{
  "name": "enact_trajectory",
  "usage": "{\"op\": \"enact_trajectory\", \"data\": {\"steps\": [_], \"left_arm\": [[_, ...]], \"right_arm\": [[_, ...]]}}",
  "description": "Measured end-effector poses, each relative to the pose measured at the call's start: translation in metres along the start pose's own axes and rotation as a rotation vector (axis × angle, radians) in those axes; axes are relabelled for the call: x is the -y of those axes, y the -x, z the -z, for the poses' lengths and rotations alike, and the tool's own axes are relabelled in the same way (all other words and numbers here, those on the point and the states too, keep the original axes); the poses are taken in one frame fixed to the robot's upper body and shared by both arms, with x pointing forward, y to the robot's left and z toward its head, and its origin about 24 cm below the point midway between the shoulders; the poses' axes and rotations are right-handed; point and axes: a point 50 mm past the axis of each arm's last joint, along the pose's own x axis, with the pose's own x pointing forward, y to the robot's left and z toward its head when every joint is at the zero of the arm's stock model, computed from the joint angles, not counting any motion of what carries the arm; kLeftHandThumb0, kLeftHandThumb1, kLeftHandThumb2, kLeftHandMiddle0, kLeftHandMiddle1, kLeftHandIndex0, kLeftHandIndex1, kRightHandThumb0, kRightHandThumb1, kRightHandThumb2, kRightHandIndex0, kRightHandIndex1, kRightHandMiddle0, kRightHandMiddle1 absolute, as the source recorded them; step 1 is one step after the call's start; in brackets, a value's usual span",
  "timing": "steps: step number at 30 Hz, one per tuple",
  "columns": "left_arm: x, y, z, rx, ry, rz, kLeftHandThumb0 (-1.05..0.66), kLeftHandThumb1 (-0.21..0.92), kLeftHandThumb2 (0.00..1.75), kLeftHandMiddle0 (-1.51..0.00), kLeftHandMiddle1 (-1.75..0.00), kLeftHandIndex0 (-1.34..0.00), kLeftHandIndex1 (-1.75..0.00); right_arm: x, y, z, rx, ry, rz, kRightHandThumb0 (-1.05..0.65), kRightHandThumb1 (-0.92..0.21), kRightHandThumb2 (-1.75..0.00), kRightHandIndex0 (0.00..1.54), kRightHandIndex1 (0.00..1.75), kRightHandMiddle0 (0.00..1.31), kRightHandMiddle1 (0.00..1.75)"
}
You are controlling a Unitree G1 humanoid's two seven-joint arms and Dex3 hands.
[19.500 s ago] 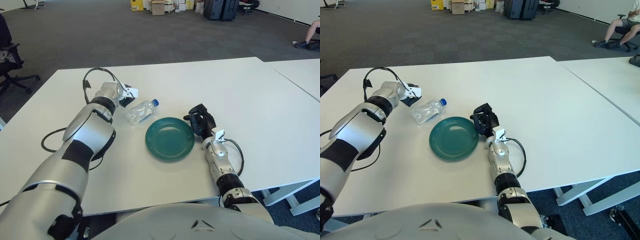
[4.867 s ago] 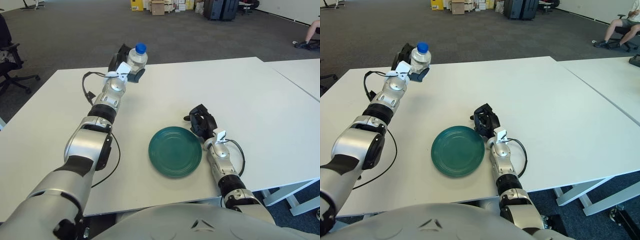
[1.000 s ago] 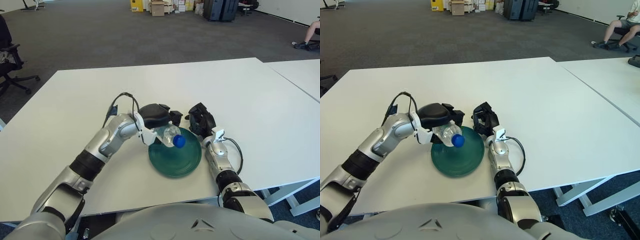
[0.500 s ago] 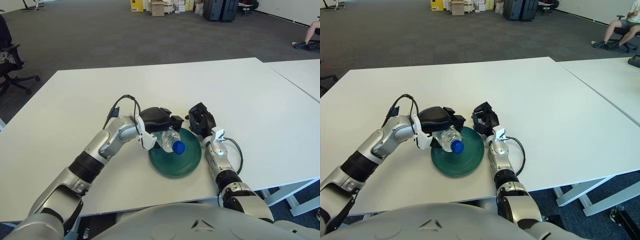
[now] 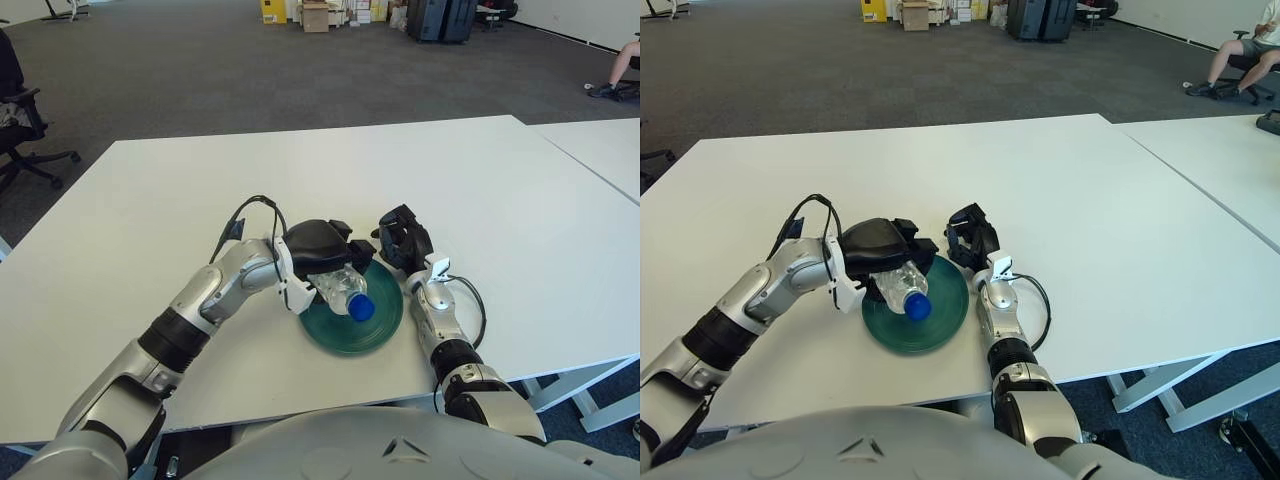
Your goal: Put the bottle into the plate.
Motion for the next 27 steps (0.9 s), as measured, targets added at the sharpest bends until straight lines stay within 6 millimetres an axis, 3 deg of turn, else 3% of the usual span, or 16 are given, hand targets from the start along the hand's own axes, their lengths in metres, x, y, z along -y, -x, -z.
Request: {"op": "enact_trajectory", "data": {"steps": [11,17,20,24,27], "left_arm": [[0.001,0.0,-0.001,-0.003,-0.025,0.008,-0.46,0.33,1.29,-0.98,-1.75,-0.59,-1.75],[0.021,-0.01,-0.009,-0.011,-0.048,0.037,-0.47,0.32,1.31,-0.94,-1.75,-0.6,-1.75],[0.029,-0.015,-0.012,-0.01,-0.051,0.064,-0.15,0.15,1.49,-0.84,-1.75,-0.6,-1.7],[0.029,-0.019,-0.011,-0.006,-0.07,0.089,-0.03,0.11,1.52,-0.79,-1.75,-0.61,-1.64],[0.028,-0.022,-0.008,-0.001,-0.092,0.118,-0.02,0.16,1.41,-0.74,-1.75,-0.65,-1.48]], "right_arm": [[0.0,0.0,0.001,-0.009,0.002,0.015,-0.01,-0.67,-0.81,0.37,1.48,0.34,1.75],[-0.001,-0.001,0.001,-0.024,0.009,0.023,-0.01,-0.69,-0.77,0.36,1.47,0.33,1.75],[-0.002,-0.001,0.002,-0.04,0.015,0.019,-0.01,-0.69,-0.77,0.36,1.47,0.33,1.74],[-0.003,-0.001,0.002,-0.052,0.02,0.014,-0.01,-0.71,-0.74,0.35,1.47,0.32,1.75],[-0.003,-0.001,0.002,-0.057,0.02,0.013,-0.01,-0.73,-0.72,0.35,1.46,0.31,1.75]]}}
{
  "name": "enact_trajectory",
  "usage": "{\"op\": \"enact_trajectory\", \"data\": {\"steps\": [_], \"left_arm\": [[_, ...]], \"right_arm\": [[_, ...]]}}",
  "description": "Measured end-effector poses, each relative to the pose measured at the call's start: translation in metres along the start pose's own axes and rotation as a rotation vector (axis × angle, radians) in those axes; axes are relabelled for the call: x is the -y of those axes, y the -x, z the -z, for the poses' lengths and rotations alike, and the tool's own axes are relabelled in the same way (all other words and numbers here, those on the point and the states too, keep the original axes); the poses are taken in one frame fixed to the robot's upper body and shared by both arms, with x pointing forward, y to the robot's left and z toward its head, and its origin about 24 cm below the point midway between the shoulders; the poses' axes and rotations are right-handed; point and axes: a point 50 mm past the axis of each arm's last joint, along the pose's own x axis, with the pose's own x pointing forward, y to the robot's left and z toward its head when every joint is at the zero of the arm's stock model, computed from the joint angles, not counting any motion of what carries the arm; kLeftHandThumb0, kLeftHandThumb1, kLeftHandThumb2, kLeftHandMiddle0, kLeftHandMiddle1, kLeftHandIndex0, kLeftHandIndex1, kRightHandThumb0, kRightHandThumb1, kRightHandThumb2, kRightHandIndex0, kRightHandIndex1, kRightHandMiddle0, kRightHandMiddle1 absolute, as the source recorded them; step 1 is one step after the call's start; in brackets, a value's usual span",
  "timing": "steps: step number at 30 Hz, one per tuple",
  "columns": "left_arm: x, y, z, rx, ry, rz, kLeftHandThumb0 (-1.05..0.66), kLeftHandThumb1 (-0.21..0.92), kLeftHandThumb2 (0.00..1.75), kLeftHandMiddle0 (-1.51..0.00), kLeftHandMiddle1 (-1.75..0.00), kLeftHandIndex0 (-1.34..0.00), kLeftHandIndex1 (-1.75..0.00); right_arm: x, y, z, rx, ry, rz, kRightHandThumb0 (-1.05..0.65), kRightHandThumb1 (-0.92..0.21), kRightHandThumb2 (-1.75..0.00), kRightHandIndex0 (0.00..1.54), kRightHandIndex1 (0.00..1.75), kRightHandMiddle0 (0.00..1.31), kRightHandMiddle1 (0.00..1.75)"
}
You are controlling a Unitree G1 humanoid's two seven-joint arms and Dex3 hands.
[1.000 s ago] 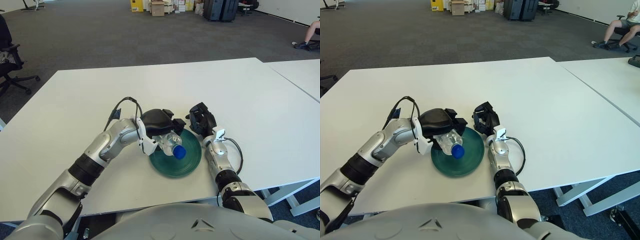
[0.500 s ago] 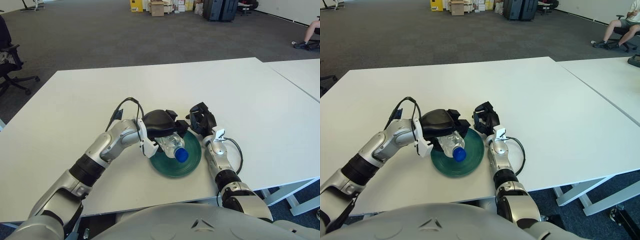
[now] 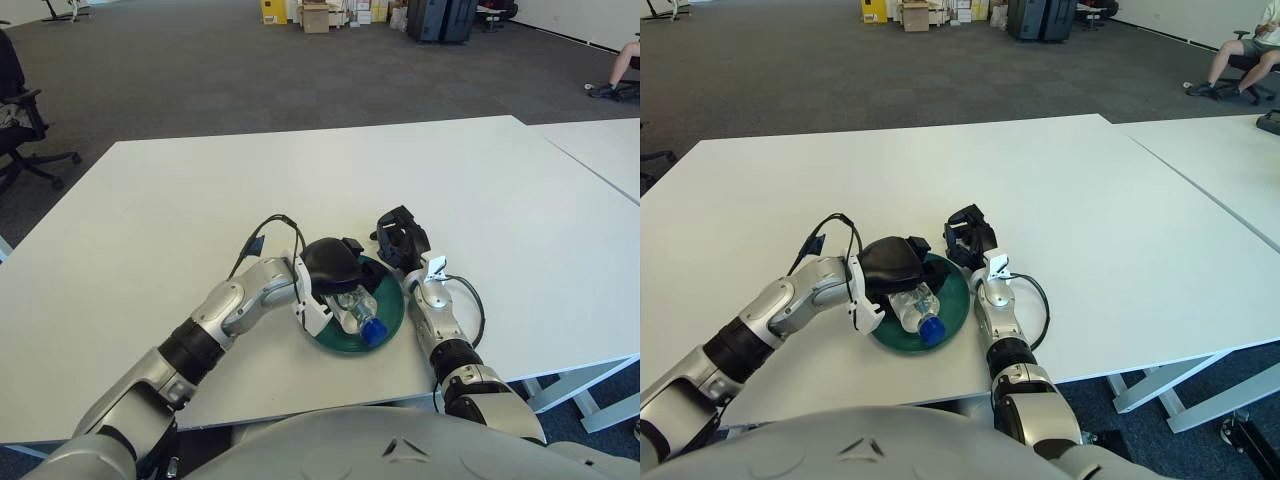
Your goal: Put the bottle into the plate.
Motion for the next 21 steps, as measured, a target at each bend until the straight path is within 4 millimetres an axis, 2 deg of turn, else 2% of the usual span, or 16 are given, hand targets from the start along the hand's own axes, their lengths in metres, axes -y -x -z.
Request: {"op": "enact_trajectory", "data": {"steps": [5,12,14,16,21], "left_arm": [[0.001,-0.001,0.008,0.0,-0.053,0.062,-0.01,0.23,1.29,-0.68,-1.75,-0.7,-1.33],[0.009,-0.002,0.019,-0.025,-0.126,0.053,-0.01,0.24,1.25,-0.66,-1.75,-0.75,-1.25],[0.011,-0.003,0.02,-0.026,-0.142,0.045,-0.01,0.25,1.28,-0.63,-1.7,-0.68,-1.43],[0.013,-0.004,0.02,-0.026,-0.155,0.039,-0.01,0.25,1.29,-0.61,-1.67,-0.64,-1.52],[0.016,-0.005,0.019,-0.011,-0.186,0.017,-0.01,0.26,1.31,-0.6,-1.65,-0.61,-1.61]], "right_arm": [[0.0,0.0,0.001,-0.012,-0.004,0.0,-0.01,-0.75,-0.69,0.35,1.45,0.3,1.75],[0.001,0.001,0.002,-0.014,-0.016,-0.006,-0.01,-0.76,-0.67,0.36,1.44,0.29,1.75],[0.001,0.001,0.002,-0.014,-0.019,-0.004,-0.01,-0.76,-0.67,0.36,1.44,0.29,1.75],[0.002,0.001,0.002,-0.015,-0.021,-0.002,-0.01,-0.76,-0.67,0.36,1.44,0.29,1.75],[0.003,0.001,0.002,-0.016,-0.027,0.001,-0.01,-0.76,-0.67,0.36,1.44,0.29,1.75]]}}
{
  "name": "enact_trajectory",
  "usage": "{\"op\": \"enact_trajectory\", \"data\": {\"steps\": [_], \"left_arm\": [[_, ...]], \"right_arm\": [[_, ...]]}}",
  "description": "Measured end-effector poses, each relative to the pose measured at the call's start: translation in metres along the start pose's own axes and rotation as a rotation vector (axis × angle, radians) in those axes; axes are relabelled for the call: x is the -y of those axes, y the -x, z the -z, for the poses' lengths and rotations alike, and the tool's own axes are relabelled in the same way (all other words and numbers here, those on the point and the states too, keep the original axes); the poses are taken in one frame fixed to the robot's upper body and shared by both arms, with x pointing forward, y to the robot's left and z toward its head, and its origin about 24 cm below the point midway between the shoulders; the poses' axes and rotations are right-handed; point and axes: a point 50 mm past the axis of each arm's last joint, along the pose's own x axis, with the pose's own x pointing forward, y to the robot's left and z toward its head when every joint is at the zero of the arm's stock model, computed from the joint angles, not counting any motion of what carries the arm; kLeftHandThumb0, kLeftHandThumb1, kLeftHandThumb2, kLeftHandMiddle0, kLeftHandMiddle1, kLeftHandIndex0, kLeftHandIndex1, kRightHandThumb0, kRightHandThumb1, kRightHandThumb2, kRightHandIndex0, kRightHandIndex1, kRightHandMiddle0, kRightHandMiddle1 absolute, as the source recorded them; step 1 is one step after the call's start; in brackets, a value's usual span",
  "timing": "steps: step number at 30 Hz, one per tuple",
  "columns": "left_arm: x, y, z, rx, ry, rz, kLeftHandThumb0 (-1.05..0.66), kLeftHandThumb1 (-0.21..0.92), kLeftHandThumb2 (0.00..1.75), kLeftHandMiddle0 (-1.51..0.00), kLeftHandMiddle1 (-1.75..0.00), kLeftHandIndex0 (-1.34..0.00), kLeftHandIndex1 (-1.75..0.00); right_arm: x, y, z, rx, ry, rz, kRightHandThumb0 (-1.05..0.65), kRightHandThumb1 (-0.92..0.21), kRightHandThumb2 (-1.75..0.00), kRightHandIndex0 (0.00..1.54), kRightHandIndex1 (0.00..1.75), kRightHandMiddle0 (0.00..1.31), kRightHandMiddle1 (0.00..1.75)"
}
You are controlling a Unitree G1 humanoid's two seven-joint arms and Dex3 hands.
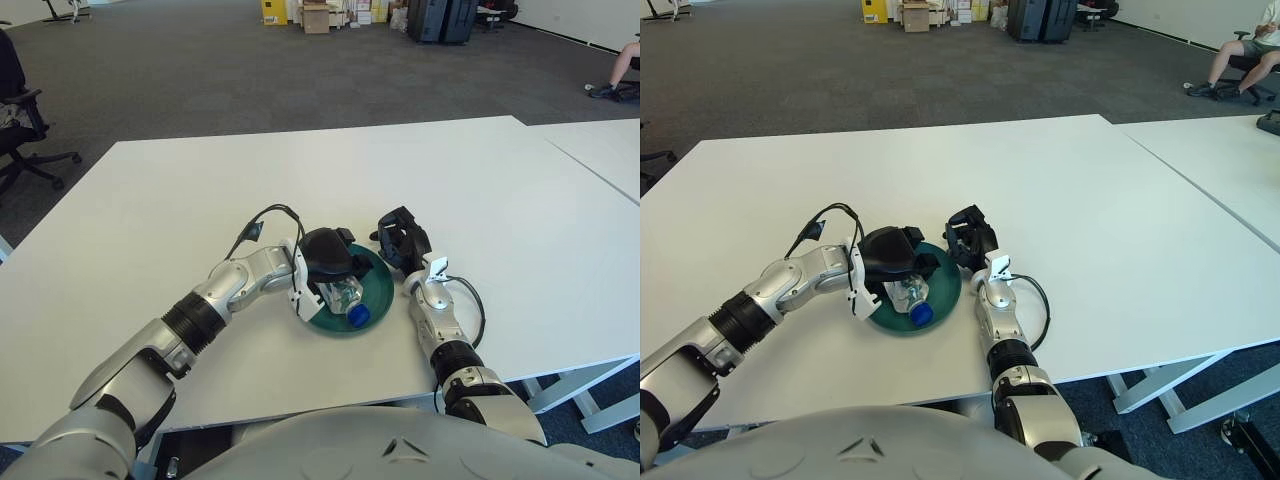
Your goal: Put the bottle into the plate.
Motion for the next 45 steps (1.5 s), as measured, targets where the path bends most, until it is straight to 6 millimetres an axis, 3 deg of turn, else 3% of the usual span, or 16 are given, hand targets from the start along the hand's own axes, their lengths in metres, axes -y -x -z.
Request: {"op": "enact_trajectory", "data": {"steps": [12,16,18,20,22,23,26,27,29,33,38,45], "left_arm": [[0.001,-0.001,0.0,-0.009,-0.04,-0.038,-0.01,0.27,1.3,-0.59,-1.65,-0.6,-1.62],[0.0,0.0,0.0,-0.005,-0.027,-0.053,-0.01,0.23,1.38,-0.58,-1.71,-0.58,-1.69],[-0.002,0.001,0.002,0.002,0.003,-0.066,-0.01,0.31,1.3,-0.51,-1.73,-0.51,-1.71],[-0.002,0.003,0.003,0.007,0.037,-0.073,-0.01,0.46,1.14,-0.4,-1.74,-0.4,-1.72],[-0.002,0.004,0.004,0.018,0.068,-0.083,-0.51,0.69,0.9,-0.24,-1.74,-0.2,-1.59],[-0.001,0.005,0.004,0.023,0.077,-0.087,-0.71,0.77,0.84,-0.15,-1.46,-0.13,-1.43],[0.002,0.008,0.004,0.043,0.097,-0.102,-0.94,0.87,0.79,-0.05,-1.07,-0.04,-1.19],[0.003,0.009,0.003,0.054,0.103,-0.106,-0.96,0.88,0.79,-0.04,-0.99,-0.03,-1.11],[0.006,0.012,0.001,0.071,0.113,-0.126,-1.01,0.9,0.83,-0.03,-0.6,-0.01,-0.74],[0.011,0.019,-0.004,0.103,0.126,-0.169,-1.04,0.92,0.88,-0.02,-0.23,0.0,-0.38],[0.012,0.026,-0.006,0.116,0.092,-0.195,-1.05,0.92,0.95,-0.01,-0.06,0.0,-0.15],[-0.003,0.036,0.0,0.093,0.002,-0.333,-1.05,0.92,0.99,0.0,0.0,0.0,-0.01]], "right_arm": [[0.001,0.0,0.0,0.001,-0.017,0.004,-0.01,-0.76,-0.67,0.36,1.43,0.29,1.75],[0.001,0.0,0.0,0.001,-0.021,0.004,-0.01,-0.76,-0.67,0.36,1.44,0.29,1.75],[0.001,0.0,0.0,0.001,-0.021,0.003,-0.01,-0.76,-0.67,0.36,1.44,0.29,1.75],[0.001,0.0,0.0,0.001,-0.02,0.002,-0.01,-0.76,-0.67,0.36,1.44,0.29,1.75],[0.001,-0.001,0.0,-0.002,-0.018,0.004,-0.01,-0.76,-0.67,0.35,1.44,0.29,1.74],[0.0,-0.001,0.0,-0.005,-0.015,0.006,-0.01,-0.78,-0.64,0.35,1.44,0.28,1.74],[0.001,-0.006,0.0,-0.014,-0.002,0.013,-0.01,-0.8,-0.61,0.34,1.44,0.27,1.73],[0.002,-0.007,0.001,-0.016,0.0,0.015,-0.01,-0.8,-0.6,0.34,1.44,0.27,1.73],[0.002,-0.009,0.001,-0.015,0.001,0.016,-0.01,-0.81,-0.59,0.33,1.44,0.28,1.73],[0.004,-0.01,0.002,-0.008,0.004,0.025,-0.01,-0.81,-0.59,0.33,1.45,0.28,1.73],[0.006,-0.011,0.002,-0.009,0.031,0.051,-0.01,-0.86,-0.52,0.32,1.45,0.24,1.72],[0.004,-0.011,0.003,-0.01,0.006,0.025,-0.01,-0.92,-0.45,0.29,1.45,0.2,1.74]]}}
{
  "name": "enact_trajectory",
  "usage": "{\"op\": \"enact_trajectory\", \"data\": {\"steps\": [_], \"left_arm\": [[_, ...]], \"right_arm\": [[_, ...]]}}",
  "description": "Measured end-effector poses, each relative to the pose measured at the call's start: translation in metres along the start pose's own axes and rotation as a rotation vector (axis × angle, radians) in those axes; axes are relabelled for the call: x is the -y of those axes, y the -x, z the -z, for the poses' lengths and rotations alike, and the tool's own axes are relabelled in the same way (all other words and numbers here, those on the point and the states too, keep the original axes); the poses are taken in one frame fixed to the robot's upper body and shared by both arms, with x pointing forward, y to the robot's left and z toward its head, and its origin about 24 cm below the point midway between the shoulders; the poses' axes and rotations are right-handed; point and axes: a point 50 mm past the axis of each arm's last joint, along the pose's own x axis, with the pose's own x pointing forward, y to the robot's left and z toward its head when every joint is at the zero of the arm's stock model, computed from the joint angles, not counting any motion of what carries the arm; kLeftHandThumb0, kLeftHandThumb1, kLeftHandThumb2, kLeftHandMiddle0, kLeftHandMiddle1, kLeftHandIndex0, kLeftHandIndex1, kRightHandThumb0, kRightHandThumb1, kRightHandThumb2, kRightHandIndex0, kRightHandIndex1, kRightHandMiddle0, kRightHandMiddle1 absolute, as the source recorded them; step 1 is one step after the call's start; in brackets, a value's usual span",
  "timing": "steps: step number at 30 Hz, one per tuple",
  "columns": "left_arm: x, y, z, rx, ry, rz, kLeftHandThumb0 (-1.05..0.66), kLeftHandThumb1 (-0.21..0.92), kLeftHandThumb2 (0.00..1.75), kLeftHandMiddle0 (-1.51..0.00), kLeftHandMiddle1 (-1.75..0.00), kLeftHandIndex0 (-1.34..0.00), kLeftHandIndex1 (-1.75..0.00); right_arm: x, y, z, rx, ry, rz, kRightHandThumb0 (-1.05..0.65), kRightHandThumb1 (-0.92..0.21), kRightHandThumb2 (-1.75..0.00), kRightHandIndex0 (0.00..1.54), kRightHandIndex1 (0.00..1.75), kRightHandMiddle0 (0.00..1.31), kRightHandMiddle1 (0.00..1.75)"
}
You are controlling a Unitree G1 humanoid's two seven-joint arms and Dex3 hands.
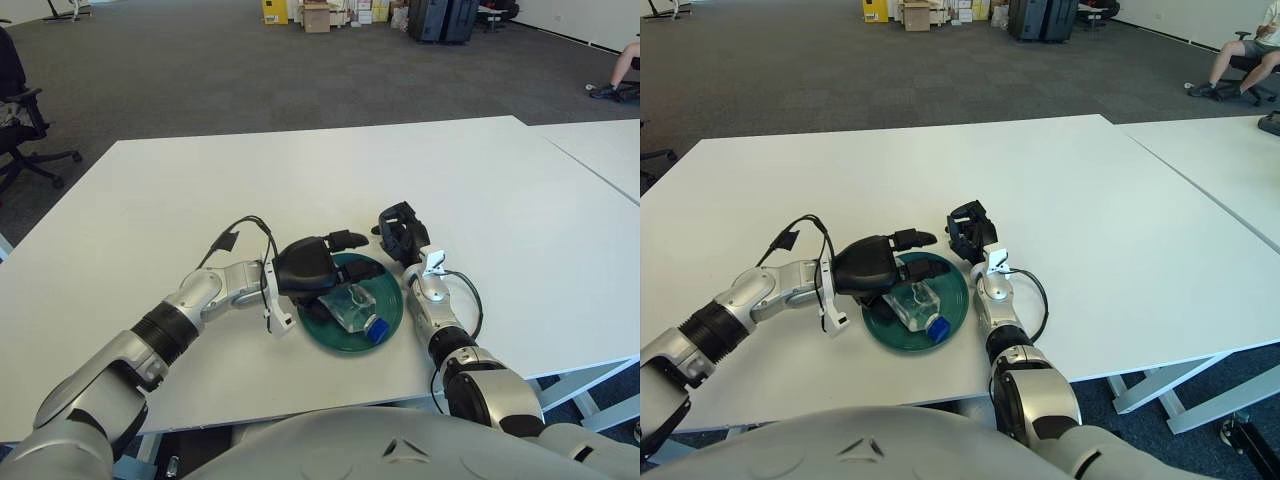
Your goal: Put the bottle into the plate.
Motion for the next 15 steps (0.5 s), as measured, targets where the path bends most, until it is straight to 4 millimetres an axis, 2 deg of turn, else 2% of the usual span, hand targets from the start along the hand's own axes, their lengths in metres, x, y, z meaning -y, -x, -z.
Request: {"op": "enact_trajectory", "data": {"steps": [5,8,9,11,12,13,15], "left_arm": [[-0.0042,-0.001,-0.0001,0.005,-0.013,-0.073,-1.05,0.92,0.99,0.0,0.0,0.0,0.0],[-0.004,-0.0013,-0.0014,0.017,0.003,-0.093,-1.05,0.92,0.97,0.0,0.0,0.0,0.0],[-0.0039,-0.0011,-0.0018,0.022,0.014,-0.099,-1.05,0.92,0.97,0.0,0.0,0.0,0.0],[-0.0032,-0.0004,-0.0021,0.028,0.042,-0.108,-1.05,0.92,0.96,0.0,0.0,0.0,0.0],[-0.0029,0.0,-0.0021,0.028,0.053,-0.111,-1.05,0.92,0.96,0.0,0.0,0.0,0.0],[-0.0026,0.0005,-0.0019,0.029,0.062,-0.113,-1.05,0.92,0.95,0.0,0.0,0.0,0.0],[-0.0022,0.0016,-0.0008,0.024,0.082,-0.118,-1.05,0.92,0.94,0.0,0.0,0.0,0.0]], "right_arm": [[0.0005,0.0011,-0.0008,0.02,-0.066,-0.034,-0.01,-0.92,-0.45,0.29,1.45,0.19,1.75],[0.0014,0.0021,-0.0017,0.038,-0.082,-0.041,-0.24,-0.92,-0.49,0.24,1.22,0.19,1.75],[0.0014,0.0022,-0.0023,0.046,-0.083,-0.044,-0.26,-0.92,-0.5,0.24,1.19,0.19,1.75],[0.0015,0.0026,-0.0028,0.053,-0.085,-0.051,-0.4,-0.87,-0.57,0.23,1.02,0.08,1.43],[0.0017,0.0026,-0.0029,0.055,-0.088,-0.053,-0.42,-0.86,-0.58,0.23,0.99,0.06,1.38],[0.0018,0.0027,-0.0031,0.057,-0.091,-0.056,-0.48,-0.87,-0.58,0.22,0.9,0.04,1.25],[0.0022,0.0031,-0.005,0.078,-0.106,-0.069,-0.54,-0.89,-0.57,0.2,0.79,0.02,1.08]]}}
